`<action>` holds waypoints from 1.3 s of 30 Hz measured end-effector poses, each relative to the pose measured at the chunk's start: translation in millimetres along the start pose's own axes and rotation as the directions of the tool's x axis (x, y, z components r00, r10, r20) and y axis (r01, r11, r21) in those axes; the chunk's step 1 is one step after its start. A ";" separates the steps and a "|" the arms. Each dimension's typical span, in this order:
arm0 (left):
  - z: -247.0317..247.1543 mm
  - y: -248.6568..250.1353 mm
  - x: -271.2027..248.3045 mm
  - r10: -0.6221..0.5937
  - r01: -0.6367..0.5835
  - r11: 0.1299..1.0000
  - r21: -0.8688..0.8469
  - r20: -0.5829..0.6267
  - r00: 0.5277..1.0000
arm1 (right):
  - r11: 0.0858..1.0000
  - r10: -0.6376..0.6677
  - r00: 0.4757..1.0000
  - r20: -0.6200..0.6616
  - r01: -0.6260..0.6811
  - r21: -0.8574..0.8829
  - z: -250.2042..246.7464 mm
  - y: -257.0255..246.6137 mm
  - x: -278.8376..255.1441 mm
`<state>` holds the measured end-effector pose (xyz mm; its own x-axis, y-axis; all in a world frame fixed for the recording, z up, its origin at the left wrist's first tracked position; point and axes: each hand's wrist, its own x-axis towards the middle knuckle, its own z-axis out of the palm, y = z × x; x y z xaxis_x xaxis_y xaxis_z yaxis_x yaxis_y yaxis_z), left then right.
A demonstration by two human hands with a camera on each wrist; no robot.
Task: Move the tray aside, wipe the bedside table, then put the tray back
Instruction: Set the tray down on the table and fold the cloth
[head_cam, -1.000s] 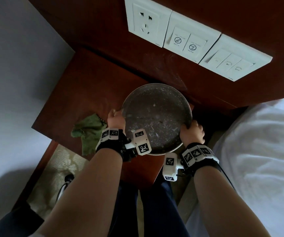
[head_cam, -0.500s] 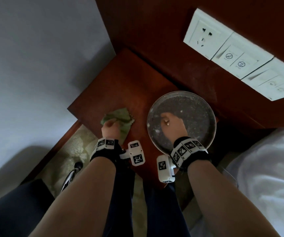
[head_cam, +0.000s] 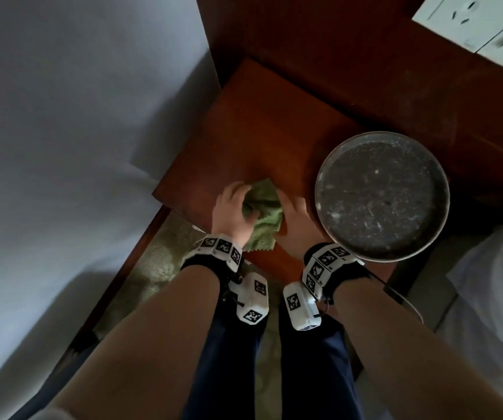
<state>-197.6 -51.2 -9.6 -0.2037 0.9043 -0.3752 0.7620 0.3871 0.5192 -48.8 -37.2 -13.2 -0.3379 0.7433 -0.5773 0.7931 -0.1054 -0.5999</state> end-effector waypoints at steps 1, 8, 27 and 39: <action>1.1 -4.4 3.0 0.080 -0.082 0.995 0.058 0.040 0.996 | 0.999 -0.002 1.000 -0.011 0.002 -0.043 5.4 -1.9 4.1; 13.7 -36.7 13.3 0.209 -0.266 0.946 0.188 0.273 0.939 | 0.988 0.056 0.998 -0.042 -0.061 -0.140 29.3 -8.3 23.9; -39.2 -115.2 41.2 0.310 -0.314 0.950 0.006 0.140 0.941 | 0.995 0.084 0.993 -0.084 -0.078 0.070 68.6 -81.0 69.3; -72.7 -147.2 74.3 0.241 -0.243 0.970 0.021 0.071 0.968 | 0.999 0.015 0.993 -0.118 -0.009 0.049 82.7 -127.6 111.3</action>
<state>-369.6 -27.9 -58.0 0.0303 0.9557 -0.2929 0.8016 0.1518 0.5782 -229.5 4.3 -46.7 -0.2637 0.8146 -0.5166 0.7705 -0.1443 -0.6209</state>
